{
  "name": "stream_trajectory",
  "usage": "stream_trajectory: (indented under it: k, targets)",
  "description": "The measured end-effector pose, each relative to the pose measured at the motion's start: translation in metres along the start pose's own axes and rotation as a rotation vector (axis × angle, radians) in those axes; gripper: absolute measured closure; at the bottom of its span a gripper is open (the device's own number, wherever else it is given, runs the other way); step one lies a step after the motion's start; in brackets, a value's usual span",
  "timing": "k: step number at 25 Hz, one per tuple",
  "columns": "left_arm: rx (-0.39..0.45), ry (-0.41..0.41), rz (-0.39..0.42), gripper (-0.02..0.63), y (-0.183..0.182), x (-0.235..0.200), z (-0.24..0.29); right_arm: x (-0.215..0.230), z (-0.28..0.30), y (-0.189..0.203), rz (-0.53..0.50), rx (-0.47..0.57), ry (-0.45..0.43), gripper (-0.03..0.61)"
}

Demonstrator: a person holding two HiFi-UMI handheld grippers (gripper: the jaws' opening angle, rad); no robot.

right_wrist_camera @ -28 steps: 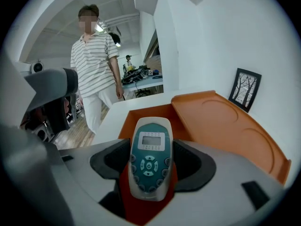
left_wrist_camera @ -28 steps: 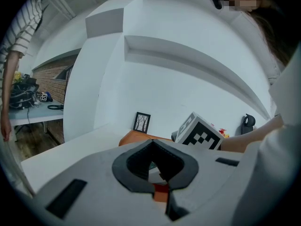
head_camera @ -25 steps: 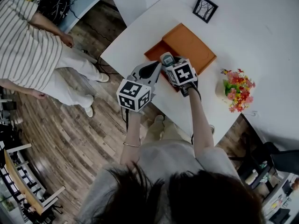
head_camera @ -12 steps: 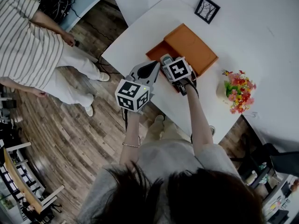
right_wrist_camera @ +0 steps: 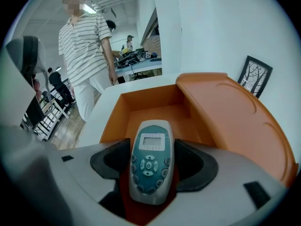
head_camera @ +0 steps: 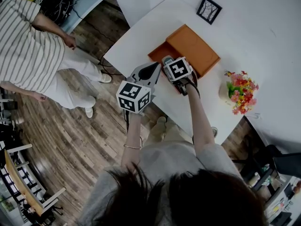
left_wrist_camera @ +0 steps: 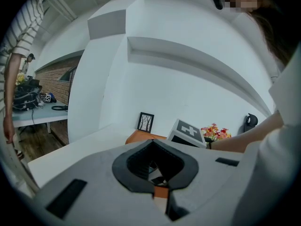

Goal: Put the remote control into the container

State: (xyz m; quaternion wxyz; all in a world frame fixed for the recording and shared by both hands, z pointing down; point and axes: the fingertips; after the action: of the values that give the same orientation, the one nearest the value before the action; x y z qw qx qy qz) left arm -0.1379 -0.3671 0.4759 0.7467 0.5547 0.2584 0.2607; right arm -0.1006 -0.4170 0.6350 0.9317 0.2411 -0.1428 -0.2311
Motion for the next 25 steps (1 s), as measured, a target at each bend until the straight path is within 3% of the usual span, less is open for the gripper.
stream_trajectory:
  k: [14, 25]
  targets:
    - [0.005, -0.008, -0.002, 0.609, 0.0, 0.002, -0.008, -0.004, -0.009, -0.01, 0.026, 0.081, -0.037, 0.276]
    - [0.022, 0.003, 0.005, 0.609, -0.005, 0.009, -0.009, -0.005, -0.059, -0.031, 0.098, 0.279, -0.092, 0.286]
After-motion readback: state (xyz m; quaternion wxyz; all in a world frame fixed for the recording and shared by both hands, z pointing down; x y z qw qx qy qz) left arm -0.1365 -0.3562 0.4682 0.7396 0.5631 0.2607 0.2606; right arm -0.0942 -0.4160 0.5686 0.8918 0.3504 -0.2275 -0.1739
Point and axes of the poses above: the fingertips, and each gripper's own axes: z forward along the fingers, x to its right, y out of its underside, and after that the axes turned 7 degrees about z, right-handed
